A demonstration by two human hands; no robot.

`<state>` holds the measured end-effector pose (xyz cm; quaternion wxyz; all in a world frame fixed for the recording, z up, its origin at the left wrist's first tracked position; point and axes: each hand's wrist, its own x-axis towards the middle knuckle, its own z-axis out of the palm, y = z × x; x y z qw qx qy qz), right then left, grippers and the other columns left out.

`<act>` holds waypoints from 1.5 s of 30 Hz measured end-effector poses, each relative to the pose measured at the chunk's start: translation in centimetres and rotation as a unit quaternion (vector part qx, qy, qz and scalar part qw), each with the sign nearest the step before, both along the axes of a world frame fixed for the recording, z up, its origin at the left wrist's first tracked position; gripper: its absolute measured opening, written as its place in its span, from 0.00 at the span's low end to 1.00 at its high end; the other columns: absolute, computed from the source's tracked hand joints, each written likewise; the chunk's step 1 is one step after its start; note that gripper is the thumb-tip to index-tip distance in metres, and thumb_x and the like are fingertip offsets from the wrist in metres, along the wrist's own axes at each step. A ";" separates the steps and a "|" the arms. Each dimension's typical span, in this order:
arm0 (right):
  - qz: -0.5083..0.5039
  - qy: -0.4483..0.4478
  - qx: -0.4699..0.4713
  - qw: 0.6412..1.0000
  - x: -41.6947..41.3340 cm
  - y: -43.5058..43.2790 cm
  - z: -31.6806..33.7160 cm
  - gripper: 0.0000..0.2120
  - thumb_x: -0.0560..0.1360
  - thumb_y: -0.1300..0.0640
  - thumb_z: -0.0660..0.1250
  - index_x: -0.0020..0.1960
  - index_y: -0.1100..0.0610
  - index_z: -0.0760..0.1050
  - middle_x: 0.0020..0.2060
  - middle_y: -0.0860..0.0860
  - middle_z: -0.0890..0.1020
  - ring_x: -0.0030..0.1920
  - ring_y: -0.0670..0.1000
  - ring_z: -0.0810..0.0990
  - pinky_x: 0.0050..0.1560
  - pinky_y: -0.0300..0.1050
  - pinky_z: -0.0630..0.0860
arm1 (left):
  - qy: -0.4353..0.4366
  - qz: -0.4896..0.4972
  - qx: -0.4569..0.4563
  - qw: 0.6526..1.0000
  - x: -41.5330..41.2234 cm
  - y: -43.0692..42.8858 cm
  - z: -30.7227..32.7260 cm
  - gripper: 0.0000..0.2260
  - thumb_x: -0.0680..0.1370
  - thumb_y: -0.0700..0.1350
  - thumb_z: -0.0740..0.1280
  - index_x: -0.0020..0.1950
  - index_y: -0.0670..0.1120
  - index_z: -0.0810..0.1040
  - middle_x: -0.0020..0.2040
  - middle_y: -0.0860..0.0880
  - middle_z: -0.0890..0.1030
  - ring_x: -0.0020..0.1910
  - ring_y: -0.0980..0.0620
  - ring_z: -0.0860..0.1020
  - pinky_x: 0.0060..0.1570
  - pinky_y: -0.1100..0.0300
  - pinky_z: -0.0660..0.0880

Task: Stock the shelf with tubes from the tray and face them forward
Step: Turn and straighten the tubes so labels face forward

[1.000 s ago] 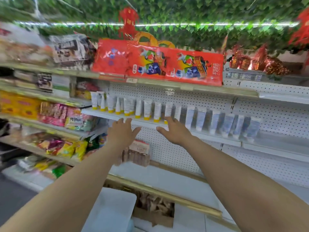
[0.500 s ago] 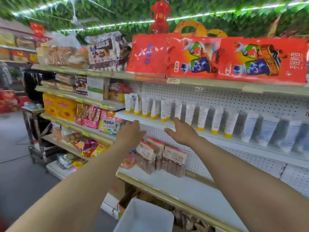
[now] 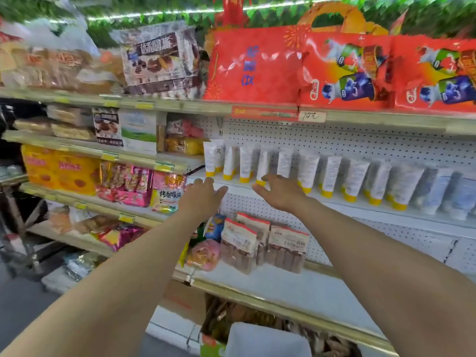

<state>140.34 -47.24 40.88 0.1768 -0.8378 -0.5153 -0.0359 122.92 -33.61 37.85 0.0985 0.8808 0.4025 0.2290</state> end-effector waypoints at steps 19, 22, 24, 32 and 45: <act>-0.121 0.024 0.045 0.991 -2.2 16.1 1.5 0.28 0.81 0.38 0.54 0.72 0.55 0.67 0.70 0.54 0.71 0.65 0.56 0.74 0.58 0.48 0.70 | -0.004 -0.156 0.037 0.987 0.0 21.5 1.8 0.24 0.81 0.61 0.52 0.71 0.48 0.70 0.64 0.41 0.75 0.61 0.38 0.72 0.56 0.48 0.74; -0.104 0.008 0.089 0.991 -0.2 19.4 2.2 0.24 0.81 0.40 0.55 0.69 0.55 0.71 0.65 0.54 0.76 0.59 0.55 0.77 0.53 0.47 0.71 | -0.025 -0.164 0.036 0.985 1.6 24.8 3.0 0.25 0.80 0.63 0.51 0.63 0.48 0.76 0.56 0.43 0.80 0.58 0.40 0.74 0.54 0.48 0.75; -0.091 -0.005 0.097 0.991 0.9 21.5 2.8 0.22 0.81 0.41 0.56 0.67 0.54 0.73 0.63 0.53 0.78 0.59 0.55 0.76 0.54 0.48 0.73 | -0.040 -0.161 0.032 0.986 2.9 26.7 4.1 0.25 0.80 0.63 0.52 0.59 0.47 0.78 0.55 0.44 0.80 0.60 0.40 0.73 0.55 0.49 0.74; -0.108 -0.032 0.103 0.988 5.8 29.9 5.4 0.20 0.81 0.42 0.55 0.63 0.51 0.77 0.56 0.57 0.81 0.66 0.55 0.68 0.55 0.51 0.74 | -0.041 -0.230 0.070 0.970 10.1 34.4 6.6 0.25 0.81 0.62 0.49 0.64 0.50 0.77 0.64 0.45 0.78 0.65 0.44 0.72 0.63 0.53 0.66; -0.173 0.012 -0.005 0.985 12.8 37.5 7.6 0.25 0.79 0.34 0.50 0.51 0.44 0.83 0.62 0.48 0.79 0.63 0.52 0.73 0.64 0.46 0.68 | -0.003 -0.381 -0.064 0.922 19.4 43.4 8.3 0.30 0.79 0.67 0.41 0.56 0.61 0.82 0.69 0.54 0.72 0.69 0.51 0.69 0.62 0.57 0.60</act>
